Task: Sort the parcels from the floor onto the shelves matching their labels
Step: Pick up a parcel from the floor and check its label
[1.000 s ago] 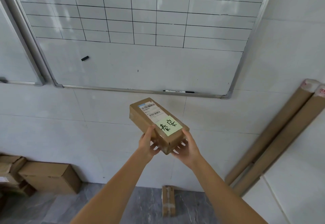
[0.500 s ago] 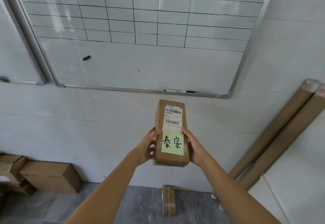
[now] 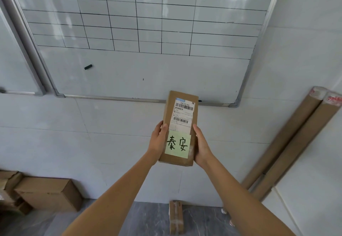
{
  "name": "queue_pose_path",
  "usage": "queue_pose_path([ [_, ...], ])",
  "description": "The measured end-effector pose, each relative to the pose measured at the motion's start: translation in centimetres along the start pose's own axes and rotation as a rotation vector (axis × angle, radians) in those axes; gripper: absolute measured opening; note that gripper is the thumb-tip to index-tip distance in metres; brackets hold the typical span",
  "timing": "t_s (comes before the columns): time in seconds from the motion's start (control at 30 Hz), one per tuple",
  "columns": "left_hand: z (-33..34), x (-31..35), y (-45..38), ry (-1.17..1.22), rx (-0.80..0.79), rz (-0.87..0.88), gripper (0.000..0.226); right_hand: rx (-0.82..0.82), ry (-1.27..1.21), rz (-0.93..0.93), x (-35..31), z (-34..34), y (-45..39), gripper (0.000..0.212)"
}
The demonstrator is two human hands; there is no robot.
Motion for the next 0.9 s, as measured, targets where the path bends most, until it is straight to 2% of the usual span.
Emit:
queue_pose_path([
  [0.17,0.9,1.7,-0.3,0.073,-0.047,0.029,0.042,0.099,-0.026,-0.064,-2.0,-0.7,-0.5,0.054],
  [0.27,1.1,3.1,-0.4,0.077,-0.029,0.028,0.038,0.174,-0.044,-0.051,-2.5,-1.5,-0.9,0.078],
  [0.33,1.2,4.2,-0.6,0.068,-0.022,0.030,0.036,0.193,-0.042,-0.059,-3.0,-1.8,-1.3,0.086],
  [0.43,1.3,5.5,-1.1,0.033,-0.019,0.065,0.037,0.206,-0.054,-0.075,-4.0,-2.2,-1.6,0.081],
  [0.57,1.3,6.3,-1.6,-0.016,0.005,0.119,0.039,0.220,-0.049,-0.089,-5.0,-2.1,-1.4,0.057],
  [0.63,1.2,6.5,-1.8,-0.035,0.026,0.127,0.038,0.222,-0.052,-0.083,-5.2,-2.0,-1.4,0.051],
  [0.73,1.0,6.6,-1.9,-0.043,0.054,0.127,0.037,0.213,-0.047,-0.077,-5.2,-1.8,-1.5,0.052],
  [0.9,0.6,6.9,-1.7,-0.058,0.085,0.156,0.037,0.197,-0.027,-0.084,-5.0,-1.5,-1.8,0.068],
])
Point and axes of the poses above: each hand's wrist, its own y-axis away from the middle knuckle, its own z-axis out of the palm, x = y × z, the point moved 9 cm from there along -y, towards the middle knuckle, and after that the axes turned 4 degrees about y, right-handed, at the moved point
